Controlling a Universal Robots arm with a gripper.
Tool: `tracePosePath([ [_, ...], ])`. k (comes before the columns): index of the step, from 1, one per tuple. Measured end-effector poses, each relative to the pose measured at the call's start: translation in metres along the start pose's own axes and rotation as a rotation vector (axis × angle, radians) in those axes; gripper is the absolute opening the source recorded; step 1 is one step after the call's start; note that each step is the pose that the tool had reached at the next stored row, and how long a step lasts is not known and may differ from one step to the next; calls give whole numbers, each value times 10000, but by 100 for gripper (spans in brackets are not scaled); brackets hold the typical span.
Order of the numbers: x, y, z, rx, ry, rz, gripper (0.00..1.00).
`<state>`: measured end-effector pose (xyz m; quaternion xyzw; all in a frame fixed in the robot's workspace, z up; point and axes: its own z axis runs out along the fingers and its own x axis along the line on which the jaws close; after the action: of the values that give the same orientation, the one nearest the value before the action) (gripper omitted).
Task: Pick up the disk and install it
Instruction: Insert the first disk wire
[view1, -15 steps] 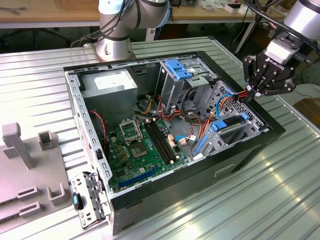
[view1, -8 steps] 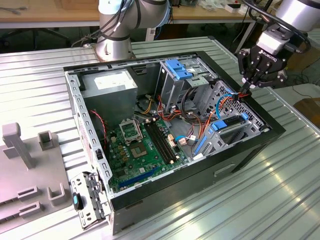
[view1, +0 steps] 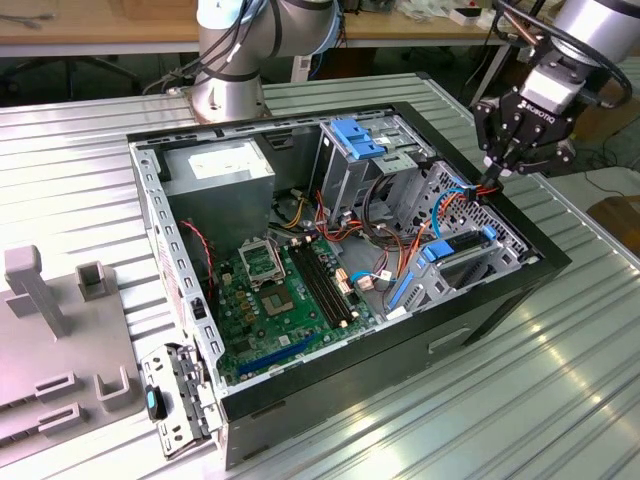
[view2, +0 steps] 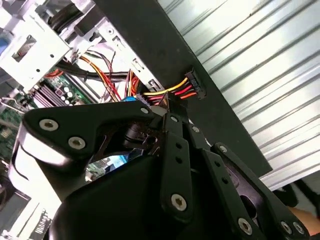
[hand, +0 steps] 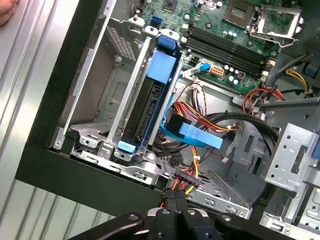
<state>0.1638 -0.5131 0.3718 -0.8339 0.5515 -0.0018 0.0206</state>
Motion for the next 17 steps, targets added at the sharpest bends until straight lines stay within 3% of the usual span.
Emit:
tracePosePath([
  [2, 0, -1, 0, 39, -6, -621, 11],
  [8, 2, -3, 0, 98, -12, -1564, 11],
  [12, 5, -12, 1, 112, -24, -2108, 11],
  [17, 11, -25, 1, 200, 7, -2560, 11],
])
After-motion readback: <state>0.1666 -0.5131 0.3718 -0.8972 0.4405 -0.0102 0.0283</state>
